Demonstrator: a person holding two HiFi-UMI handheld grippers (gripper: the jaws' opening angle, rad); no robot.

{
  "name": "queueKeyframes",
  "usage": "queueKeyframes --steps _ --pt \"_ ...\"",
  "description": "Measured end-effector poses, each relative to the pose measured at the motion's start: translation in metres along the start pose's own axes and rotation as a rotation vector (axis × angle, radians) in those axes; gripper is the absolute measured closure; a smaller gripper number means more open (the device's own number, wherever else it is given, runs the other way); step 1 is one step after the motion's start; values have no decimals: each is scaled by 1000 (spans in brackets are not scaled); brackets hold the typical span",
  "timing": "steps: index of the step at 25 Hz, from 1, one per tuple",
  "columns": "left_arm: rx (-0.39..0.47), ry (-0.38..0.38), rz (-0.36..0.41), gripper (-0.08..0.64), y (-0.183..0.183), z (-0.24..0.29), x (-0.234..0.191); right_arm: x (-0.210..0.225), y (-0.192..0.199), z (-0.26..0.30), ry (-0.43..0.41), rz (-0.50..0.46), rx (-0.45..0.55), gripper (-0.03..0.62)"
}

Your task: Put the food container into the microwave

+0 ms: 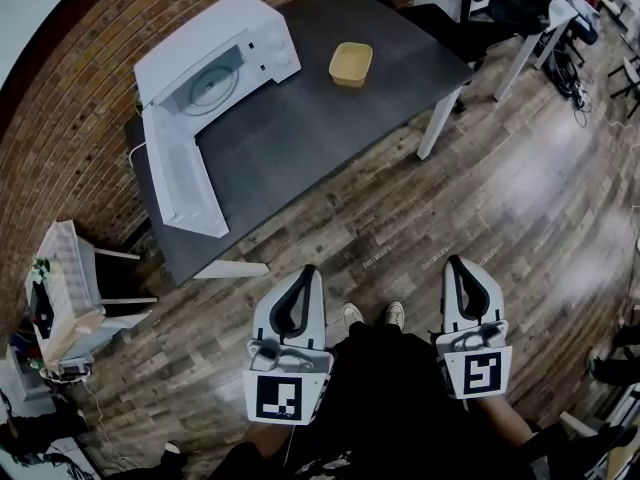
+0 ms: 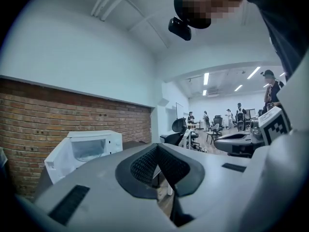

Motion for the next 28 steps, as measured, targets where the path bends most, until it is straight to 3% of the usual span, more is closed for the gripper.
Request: queueKeyframes --steps 9,15,21,24,28 --pt "32 -1 -20 561 18 -28 -39 -57 3 -13 -21 -69 -19 528" --pt "-8 0 -36 561 37 -38 -55 -73 13 -7 -15 -65 -38 528" --pt "-3 -79 -32 561 39 -35 -87 -77 9 38 -25 -81 12 528" --pt "-13 -118 -39 561 39 -26 -101 -78 18 67 -43 -78 -18 528" --pt "-39 -116 -27 561 35 3 -120 -83 14 113 -78 -76 -6 528"
Point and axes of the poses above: the fingertips, and each gripper's own axes: z forward along the fingers, x to its right, y out of its underside, the point moved 2 cm from there along -z, backward along the fingers, and after that the axes turned 14 degrees about y, right-handed, at the moved point
